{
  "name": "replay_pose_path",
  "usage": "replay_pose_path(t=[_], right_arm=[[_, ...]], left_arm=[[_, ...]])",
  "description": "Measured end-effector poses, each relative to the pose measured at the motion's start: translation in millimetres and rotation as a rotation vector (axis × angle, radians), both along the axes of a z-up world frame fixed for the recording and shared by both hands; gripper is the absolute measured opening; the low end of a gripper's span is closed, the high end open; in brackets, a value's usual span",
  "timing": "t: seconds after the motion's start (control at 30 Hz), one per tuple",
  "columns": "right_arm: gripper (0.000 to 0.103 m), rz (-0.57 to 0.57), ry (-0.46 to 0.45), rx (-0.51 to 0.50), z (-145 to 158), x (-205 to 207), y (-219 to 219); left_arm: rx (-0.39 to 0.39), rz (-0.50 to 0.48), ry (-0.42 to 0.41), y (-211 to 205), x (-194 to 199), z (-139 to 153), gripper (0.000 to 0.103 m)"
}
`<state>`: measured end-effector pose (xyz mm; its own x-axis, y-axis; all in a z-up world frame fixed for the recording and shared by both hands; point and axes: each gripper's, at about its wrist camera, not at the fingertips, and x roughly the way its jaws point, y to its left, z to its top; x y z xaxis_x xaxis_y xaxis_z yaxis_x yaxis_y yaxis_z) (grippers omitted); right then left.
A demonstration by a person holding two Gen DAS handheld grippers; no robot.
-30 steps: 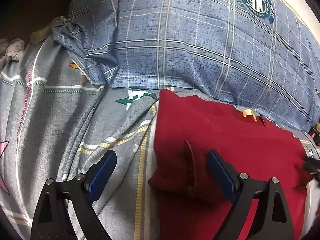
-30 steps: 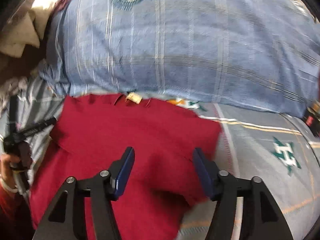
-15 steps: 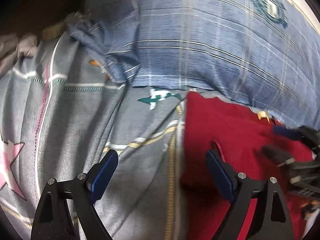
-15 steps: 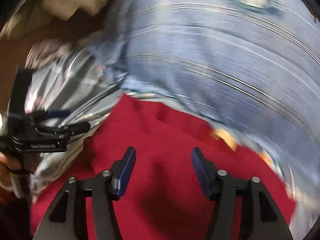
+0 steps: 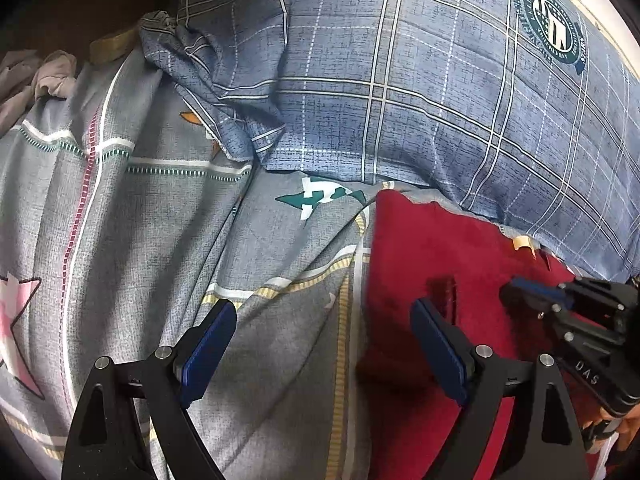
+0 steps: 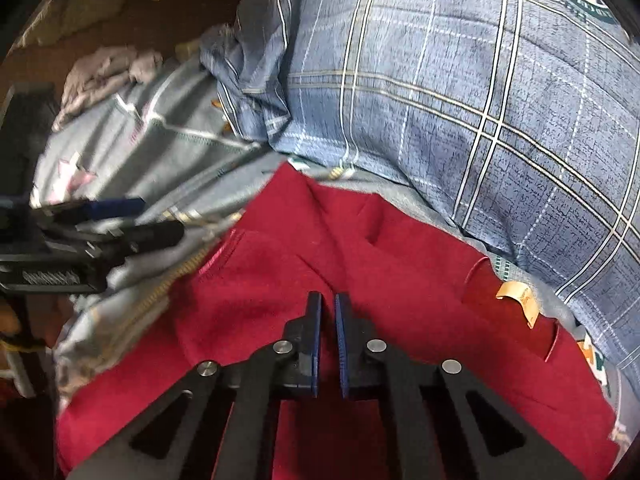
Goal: Fold small clothes
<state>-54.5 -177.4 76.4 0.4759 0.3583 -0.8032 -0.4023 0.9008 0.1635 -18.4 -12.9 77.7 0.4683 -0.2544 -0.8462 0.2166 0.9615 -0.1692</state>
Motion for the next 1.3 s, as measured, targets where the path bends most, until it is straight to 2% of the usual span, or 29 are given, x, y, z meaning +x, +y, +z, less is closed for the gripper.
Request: replay_pose_path(t=[0.17,0.2,0.27,0.4,0.53,0.6,0.73,0.8,0.9,0.97,1.07,1.17,1.2,1.27,1.3], right_arm=[[0.003,-0.058,-0.040,-0.006,13,10,2],[0.000,-0.075,-0.047,0.010,16,13,2],[0.000,-0.092,-0.045,0.054,17,23,9],[0.000,-0.096,-0.010,-0.017,0,33,31],[0.009,-0.104,-0.007,0.008,2,12,24],[0.030,-0.126,-0.005,0.002,7,-3,11],[0.039,-0.173,0.020,0.017,7,-28,-16],[0.049,-0.208,0.009,-0.016,4,-35,-29],[0.051,-0.224,0.019,-0.019,-1,-29,-34],[0.052,-0.195,0.016,0.000,-1,-22,-29],[0.065,-0.108,0.001,-0.052,-5,-8,-9],[0.062,-0.029,0.036,-0.113,-18,8,10],[0.042,-0.014,0.053,-0.107,-24,11,12],[0.017,0.006,0.061,-0.053,-25,11,13],[0.014,0.012,0.060,-0.067,-23,9,16]], left_arm=[[-0.009,0.019,-0.012,4,1,3,0.089],[-0.010,0.024,-0.012,5,1,2,0.089],[-0.008,0.028,-0.005,5,2,1,0.089],[-0.006,0.028,0.003,4,3,0,0.089],[-0.011,0.019,-0.015,3,1,4,0.089],[-0.013,0.014,-0.020,4,-1,6,0.089],[-0.025,0.011,-0.035,6,-6,10,0.089],[-0.033,0.010,-0.033,7,-8,11,0.089],[-0.040,0.003,-0.027,6,-8,9,0.089],[-0.025,-0.003,-0.024,3,-7,7,0.089],[-0.014,-0.013,-0.013,0,-5,4,0.089],[-0.010,-0.015,-0.012,-2,-2,4,0.089],[-0.010,-0.014,-0.011,-3,-2,4,0.089],[-0.015,-0.015,-0.007,-3,-2,4,0.089],[-0.017,-0.016,-0.008,-3,-2,4,0.089]])
